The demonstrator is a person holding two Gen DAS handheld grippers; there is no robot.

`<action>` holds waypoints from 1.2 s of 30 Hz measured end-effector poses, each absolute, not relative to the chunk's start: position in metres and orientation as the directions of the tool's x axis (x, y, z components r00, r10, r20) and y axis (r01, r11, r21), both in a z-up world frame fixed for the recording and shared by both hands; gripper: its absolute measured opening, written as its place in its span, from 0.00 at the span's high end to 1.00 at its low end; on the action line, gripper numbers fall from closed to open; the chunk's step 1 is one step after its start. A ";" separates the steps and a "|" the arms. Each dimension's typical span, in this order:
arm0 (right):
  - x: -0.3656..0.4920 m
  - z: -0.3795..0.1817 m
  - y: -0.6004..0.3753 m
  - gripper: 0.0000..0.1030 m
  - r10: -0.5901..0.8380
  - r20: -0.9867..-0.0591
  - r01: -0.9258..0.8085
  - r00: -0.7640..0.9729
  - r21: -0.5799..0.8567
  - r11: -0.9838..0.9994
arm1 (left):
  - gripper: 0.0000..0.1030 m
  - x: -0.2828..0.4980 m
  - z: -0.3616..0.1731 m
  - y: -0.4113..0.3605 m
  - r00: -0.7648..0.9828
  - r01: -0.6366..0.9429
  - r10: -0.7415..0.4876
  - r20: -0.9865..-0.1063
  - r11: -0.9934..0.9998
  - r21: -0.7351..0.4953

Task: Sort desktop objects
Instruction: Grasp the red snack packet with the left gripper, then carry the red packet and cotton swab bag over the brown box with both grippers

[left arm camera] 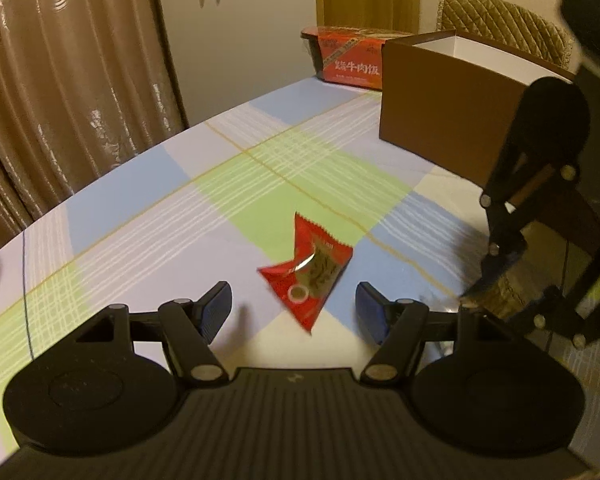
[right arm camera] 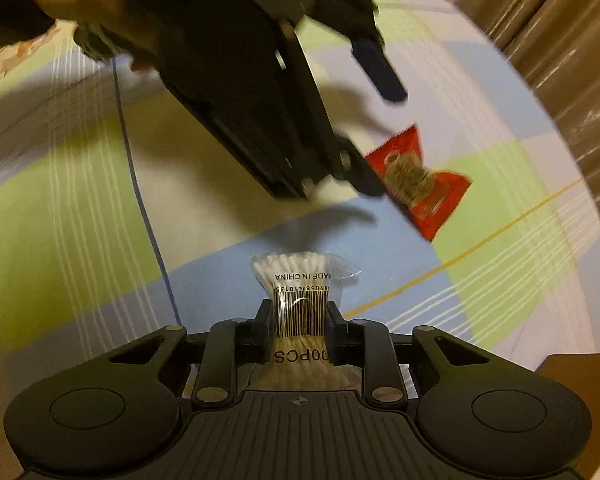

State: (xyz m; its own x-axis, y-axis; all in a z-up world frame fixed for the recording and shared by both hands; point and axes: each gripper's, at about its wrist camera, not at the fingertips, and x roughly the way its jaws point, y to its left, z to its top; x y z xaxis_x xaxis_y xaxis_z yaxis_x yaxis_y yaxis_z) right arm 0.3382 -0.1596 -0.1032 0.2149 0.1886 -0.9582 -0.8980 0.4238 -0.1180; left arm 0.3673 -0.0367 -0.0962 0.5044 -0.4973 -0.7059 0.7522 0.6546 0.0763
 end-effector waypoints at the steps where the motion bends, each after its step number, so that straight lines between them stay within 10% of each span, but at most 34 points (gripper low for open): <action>1: 0.336 -0.098 -0.161 0.77 0.192 -0.954 -0.894 0.232 -0.131 0.428 | 0.37 0.369 -0.096 -0.039 0.501 0.756 -0.502 -0.705 0.650 0.075; 10: 0.302 -0.061 -0.167 0.77 0.200 -0.929 -0.866 0.313 -0.192 0.461 | 0.40 0.391 -0.110 -0.061 0.442 0.776 -0.511 -0.737 0.630 0.030; 16: 0.277 -0.052 -0.174 0.77 0.186 -0.919 -0.838 0.347 -0.215 0.502 | 0.60 0.384 -0.106 -0.061 0.451 0.762 -0.504 -0.737 0.647 0.024; 36: 0.212 -0.007 -0.191 0.77 0.189 -0.851 -0.707 0.491 -0.262 0.657 | 0.63 0.324 -0.055 -0.048 0.506 0.725 -0.503 -0.701 0.688 0.030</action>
